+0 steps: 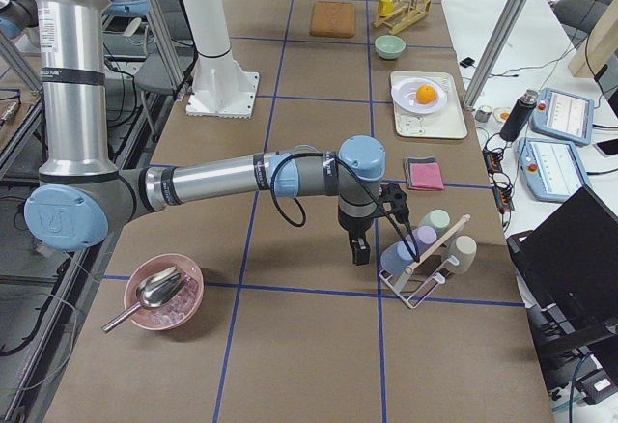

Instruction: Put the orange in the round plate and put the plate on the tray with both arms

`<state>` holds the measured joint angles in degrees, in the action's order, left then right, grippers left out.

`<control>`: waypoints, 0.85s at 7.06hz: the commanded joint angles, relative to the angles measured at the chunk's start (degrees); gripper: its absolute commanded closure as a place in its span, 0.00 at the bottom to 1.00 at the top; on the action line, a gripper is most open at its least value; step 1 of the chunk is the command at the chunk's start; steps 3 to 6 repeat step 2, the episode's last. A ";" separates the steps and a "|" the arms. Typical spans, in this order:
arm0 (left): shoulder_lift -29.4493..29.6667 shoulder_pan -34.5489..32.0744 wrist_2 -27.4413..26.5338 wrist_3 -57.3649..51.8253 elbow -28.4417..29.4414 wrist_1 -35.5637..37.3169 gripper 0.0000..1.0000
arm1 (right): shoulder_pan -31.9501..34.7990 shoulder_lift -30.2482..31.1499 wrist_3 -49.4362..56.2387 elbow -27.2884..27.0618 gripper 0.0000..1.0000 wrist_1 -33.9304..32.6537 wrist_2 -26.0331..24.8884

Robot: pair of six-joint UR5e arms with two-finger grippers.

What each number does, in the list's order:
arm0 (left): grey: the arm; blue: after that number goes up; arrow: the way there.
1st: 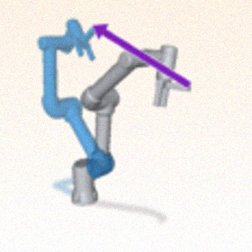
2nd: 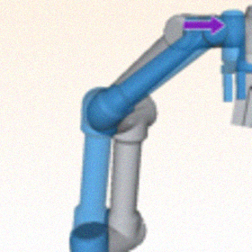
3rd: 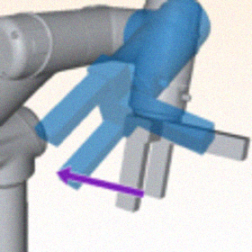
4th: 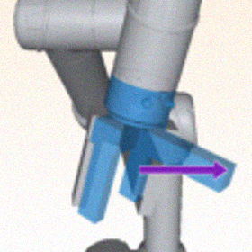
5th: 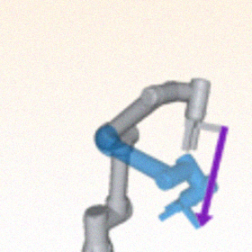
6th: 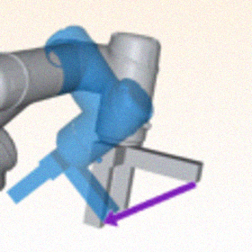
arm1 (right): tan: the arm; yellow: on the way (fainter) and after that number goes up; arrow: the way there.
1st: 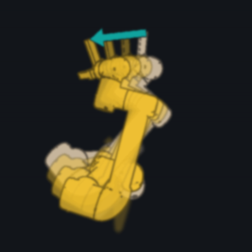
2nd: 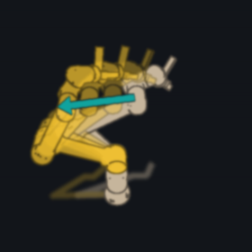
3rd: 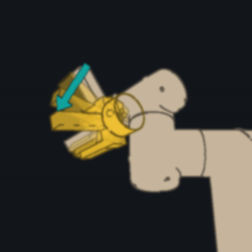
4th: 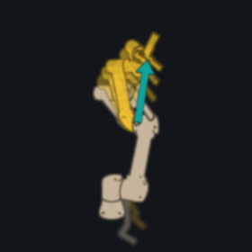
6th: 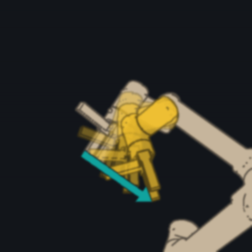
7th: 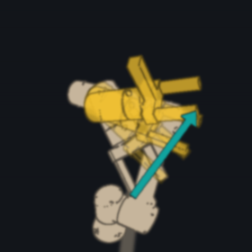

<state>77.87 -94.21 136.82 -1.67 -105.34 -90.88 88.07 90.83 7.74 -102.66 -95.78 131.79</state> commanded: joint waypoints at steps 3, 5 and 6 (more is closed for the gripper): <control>0.17 0.08 0.02 0.09 -0.13 0.00 0.01 | 0.00 0.05 -0.01 0.00 0.00 0.07 -0.13; 0.17 0.08 0.02 0.09 -0.13 0.00 0.01 | 0.00 0.05 -0.01 0.00 0.00 0.07 -0.13; 0.17 0.08 0.02 0.09 -0.13 0.00 0.01 | 0.00 0.05 -0.01 0.00 0.00 0.07 -0.13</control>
